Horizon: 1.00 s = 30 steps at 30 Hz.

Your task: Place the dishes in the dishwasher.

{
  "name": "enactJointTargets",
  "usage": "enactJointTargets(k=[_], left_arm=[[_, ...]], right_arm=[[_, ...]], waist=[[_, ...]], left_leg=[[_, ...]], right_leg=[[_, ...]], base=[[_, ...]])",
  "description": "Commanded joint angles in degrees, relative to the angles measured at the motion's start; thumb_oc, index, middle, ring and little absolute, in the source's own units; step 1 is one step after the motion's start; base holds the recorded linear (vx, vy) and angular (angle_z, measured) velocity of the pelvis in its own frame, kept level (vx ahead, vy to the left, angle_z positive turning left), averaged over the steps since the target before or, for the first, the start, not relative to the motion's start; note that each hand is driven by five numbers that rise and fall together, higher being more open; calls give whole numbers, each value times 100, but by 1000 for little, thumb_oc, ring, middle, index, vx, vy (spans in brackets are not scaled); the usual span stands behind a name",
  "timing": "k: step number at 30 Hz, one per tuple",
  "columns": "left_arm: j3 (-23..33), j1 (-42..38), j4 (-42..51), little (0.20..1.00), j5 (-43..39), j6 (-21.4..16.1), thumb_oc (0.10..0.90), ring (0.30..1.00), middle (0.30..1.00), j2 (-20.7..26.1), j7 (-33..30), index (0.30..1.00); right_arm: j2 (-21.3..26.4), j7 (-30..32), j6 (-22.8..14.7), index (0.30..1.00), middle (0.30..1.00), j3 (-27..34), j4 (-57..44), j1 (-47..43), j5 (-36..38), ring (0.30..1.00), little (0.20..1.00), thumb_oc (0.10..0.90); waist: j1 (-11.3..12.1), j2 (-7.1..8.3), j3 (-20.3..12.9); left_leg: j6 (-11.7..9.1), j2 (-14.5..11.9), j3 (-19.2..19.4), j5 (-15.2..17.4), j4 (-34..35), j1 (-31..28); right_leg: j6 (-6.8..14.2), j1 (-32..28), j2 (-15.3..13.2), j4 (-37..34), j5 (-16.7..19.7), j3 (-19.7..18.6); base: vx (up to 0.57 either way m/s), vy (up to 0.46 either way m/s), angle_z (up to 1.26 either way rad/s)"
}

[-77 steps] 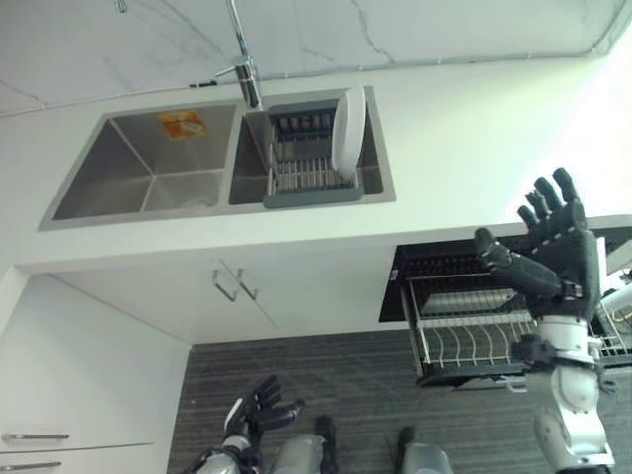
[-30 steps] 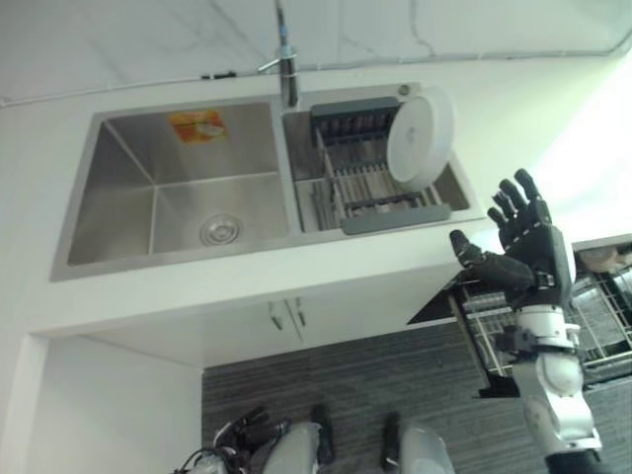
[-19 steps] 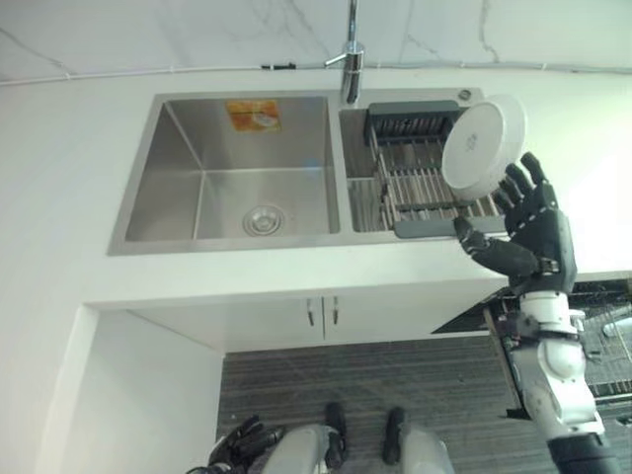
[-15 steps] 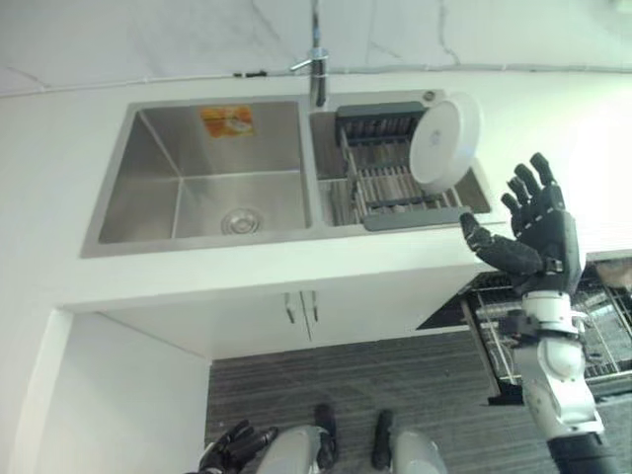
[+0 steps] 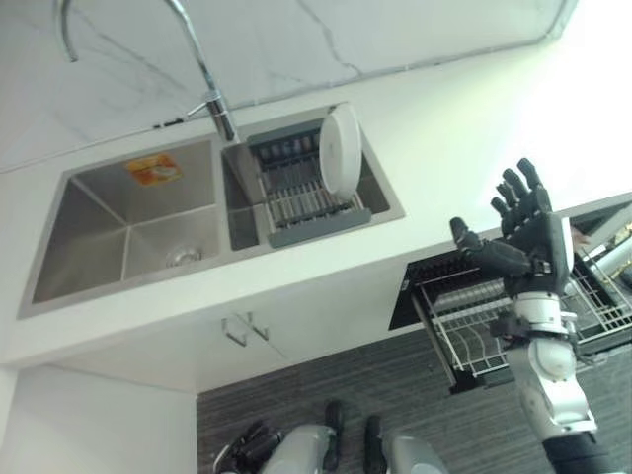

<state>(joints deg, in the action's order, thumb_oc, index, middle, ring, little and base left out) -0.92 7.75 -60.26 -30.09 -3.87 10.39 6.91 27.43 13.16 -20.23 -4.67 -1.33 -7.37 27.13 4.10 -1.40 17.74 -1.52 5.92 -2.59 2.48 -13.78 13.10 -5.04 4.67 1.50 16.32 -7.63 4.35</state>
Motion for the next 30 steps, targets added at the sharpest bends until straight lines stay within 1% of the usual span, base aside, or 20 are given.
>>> enactJointTargets(k=[1,2,3,4,5,6,7,8,9,11,12,15,18,20,22,23,26,30], left_arm=[[-357,299,-5,900,181,-24,800,900,900,-10,100,900],[-334,316,-59,900,45,-51,800,900,900,-13,94,900],[-312,322,-77,900,-5,-52,800,900,900,-9,100,900],[-223,328,-112,900,-19,-52,800,900,900,27,139,900],[-147,347,-84,900,70,-11,800,900,900,57,105,900],[-201,334,-51,900,53,-87,800,900,900,105,-9,900],[-168,283,-42,900,-91,-100,800,900,900,150,32,900],[-151,225,-35,900,-186,-86,800,900,900,254,20,900],[-130,239,2,900,-453,-50,800,900,900,296,-25,900],[-97,238,-5,900,-551,-62,800,900,900,288,18,900],[-105,232,-45,900,-512,-116,800,900,900,246,108,900],[-182,284,-107,900,-174,-162,800,900,900,170,94,900],[-258,327,-194,900,95,-259,800,900,900,127,48,900],[-272,332,-265,900,46,-297,800,900,900,128,10,900],[-249,357,-272,900,92,-273,800,900,900,151,-15,900],[-256,376,-298,900,159,-268,800,900,900,158,-25,900],[-251,408,-343,900,211,-274,800,900,900,157,-33,900],[-278,428,-378,900,257,-275,800,900,900,164,5,900]], right_arm=[[187,99,-397,900,900,227,-640,-971,-309,900,900,800],[135,-1,-384,900,900,209,-611,-1030,-258,900,900,800],[111,-29,-383,900,900,198,-604,-1049,-245,900,900,800],[65,-47,-400,900,900,166,-595,-1078,-203,900,900,800],[11,-85,-431,900,900,123,-607,-1048,-120,900,900,800],[-102,-148,-593,900,900,-20,-506,-1127,-99,900,900,800],[-185,-192,-648,900,900,-156,-419,-1322,-166,900,900,800],[-197,-204,-567,900,900,-204,-424,-1432,-276,900,900,800],[-120,-293,-459,900,900,-246,-431,-1501,-238,900,900,800],[-99,-257,-420,900,900,-301,-381,-1636,-269,900,900,800],[-149,-163,-285,900,900,-353,-337,-1872,-413,900,900,800],[-138,-30,-232,900,900,-323,-373,-1867,-424,900,900,800],[-116,52,-210,900,900,-292,-465,-1831,-452,900,900,800],[-131,142,-178,900,900,-270,-519,-1786,-428,900,900,800],[-122,228,-187,900,900,-233,-569,-1700,-330,900,900,800],[-161,204,-237,900,900,-196,-567,-1646,-98,900,900,800],[-223,313,-311,900,900,-160,-590,-1627,-175,900,900,800],[-223,314,-285,900,900,-150,-651,-1703,-39,900,900,800]], waist=[[231,-5,-45],[295,-44,-83],[321,-60,-103],[386,-102,-139],[398,-205,-143],[402,-340,-29],[435,-379,55],[402,-383,121],[414,-334,80],[436,-278,82],[493,-223,54],[546,-171,-21],[553,-158,-73],[530,-152,-123],[519,-147,-180],[516,-151,-209],[526,-148,-253],[558,-151,-310]], left_leg=[[114,-173,195,-58,-341,99],[188,-197,206,55,-341,24],[216,-224,245,96,-341,6],[296,-313,378,209,-341,-53],[394,-391,365,313,-341,-175],[518,-459,316,411,-341,-321],[487,-508,351,479,-341,-420],[431,-541,291,524,-341,-529],[385,-549,289,508,-341,-520],[343,-541,296,495,-341,-488],[252,-610,326,480,-341,-391],[205,-659,304,492,-341,-305],[167,-726,308,494,-341,-248],[149,-756,337,506,-341,-247],[144,-789,383,525,-341,-268],[144,-808,394,532,-341,-280],[145,-805,376,559,-341,-293],[145,-805,388,566,-341,-242]], right_leg=[[672,-276,-366,87,-311,211],[692,-351,-413,87,-324,460],[704,-410,-418,87,-349,572],[743,-606,-404,87,-365,871],[872,-610,-398,363,-34,1099],[964,-14,-807,1206,120,1219],[991,91,-1113,989,231,1283],[999,-80,-1089,475,113,1163],[1012,-118,-1127,87,115,1199],[1043,-4,-1194,87,79,1140],[1077,125,-1263,87,34,1158],[1098,132,-1275,87,-7,1222],[1091,115,-1267,87,-42,1268],[1095,99,-1270,87,-56,1285],[1103,61,-1294,87,-65,1318],[1109,44,-1310,87,-65,1328],[1124,29,-1325,87,-75,1339],[1148,27,-1362,87,-94,1381]], base=[[130,280,-72],[108,213,-22],[138,155,-20],[166,91,-80],[98,68,-94],[14,-35,-89],[16,-197,-40],[80,-305,-32],[83,-250,-27],[-31,-172,-1],[-45,-200,6],[6,-130,-12],[17,-44,12],[67,-4,7],[123,12,12],[114,12,5],[109,13,2],[58,12,3]])
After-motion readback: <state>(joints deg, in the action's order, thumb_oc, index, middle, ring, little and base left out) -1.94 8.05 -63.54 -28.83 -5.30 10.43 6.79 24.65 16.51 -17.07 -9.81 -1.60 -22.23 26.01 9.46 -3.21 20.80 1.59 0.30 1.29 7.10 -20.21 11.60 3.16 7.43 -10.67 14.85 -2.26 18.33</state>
